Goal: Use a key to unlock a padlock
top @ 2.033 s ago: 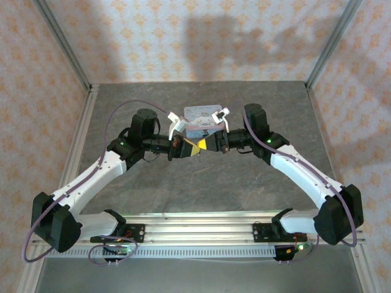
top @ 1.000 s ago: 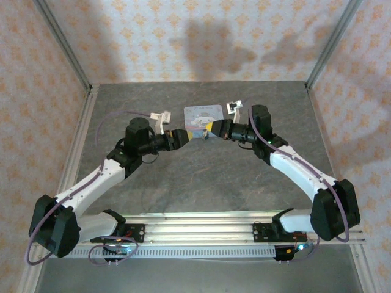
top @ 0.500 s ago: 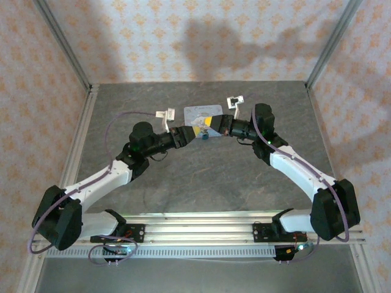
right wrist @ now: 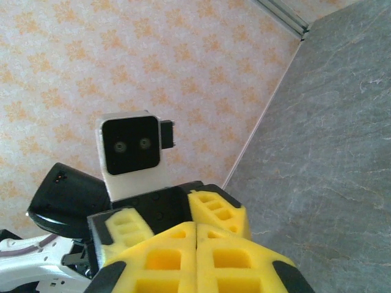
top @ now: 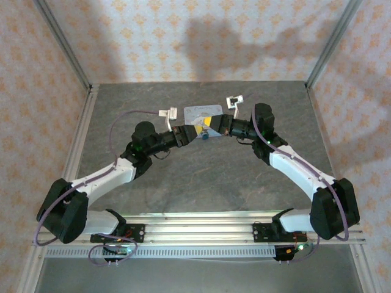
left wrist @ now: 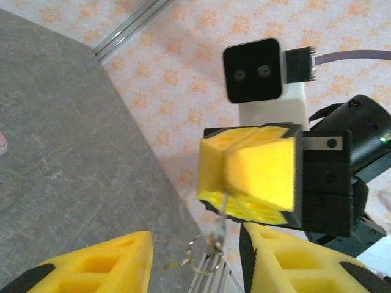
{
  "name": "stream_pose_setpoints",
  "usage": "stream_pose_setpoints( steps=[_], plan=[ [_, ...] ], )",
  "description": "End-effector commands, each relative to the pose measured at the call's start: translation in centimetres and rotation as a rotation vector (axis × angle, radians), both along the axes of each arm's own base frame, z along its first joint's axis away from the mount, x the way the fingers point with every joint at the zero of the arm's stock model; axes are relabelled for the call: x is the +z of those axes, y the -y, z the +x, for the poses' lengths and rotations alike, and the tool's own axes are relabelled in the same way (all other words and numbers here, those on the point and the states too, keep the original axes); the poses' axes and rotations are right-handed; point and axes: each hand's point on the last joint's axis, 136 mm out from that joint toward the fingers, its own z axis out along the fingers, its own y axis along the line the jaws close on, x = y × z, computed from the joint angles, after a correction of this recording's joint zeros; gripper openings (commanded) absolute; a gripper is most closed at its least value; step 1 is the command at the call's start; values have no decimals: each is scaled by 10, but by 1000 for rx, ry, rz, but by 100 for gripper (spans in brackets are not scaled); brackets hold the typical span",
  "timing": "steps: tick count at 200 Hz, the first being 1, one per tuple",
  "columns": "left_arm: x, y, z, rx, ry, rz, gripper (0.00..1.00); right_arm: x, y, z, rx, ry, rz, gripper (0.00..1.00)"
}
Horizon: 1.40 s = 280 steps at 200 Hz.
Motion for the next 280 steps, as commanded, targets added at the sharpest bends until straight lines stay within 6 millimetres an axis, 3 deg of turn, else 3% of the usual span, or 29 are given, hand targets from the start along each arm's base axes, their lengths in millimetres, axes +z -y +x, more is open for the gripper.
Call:
stream_pose_setpoints(
  steps=[1, 77, 137, 191, 232, 261, 280],
  plan=[
    [20, 6, -3, -38, 60, -44, 41, 4, -3, -4, 25, 35, 20, 0],
    [16, 6, -4, -42, 53, -44, 31, 1, -2, 0, 1, 29, 18, 0],
    [19, 5, -4, -34, 62, -50, 0, -1, -1, 0, -9, 21, 25, 0],
    [15, -1, -5, -3, 63, -13, 0, -14, 1, 2, -40, -6, -34, 0],
    [-2, -19, -6, 61, 48, 62, 0, -22, 11, 8, -99, -16, -151, 40],
    [-12, -37, -4, 125, 32, 88, 0, -24, 25, 21, -167, -38, -206, 51],
    [-21, -47, -2, 161, 16, 130, 0, -36, 40, 39, -256, -82, -291, 56]
  ],
)
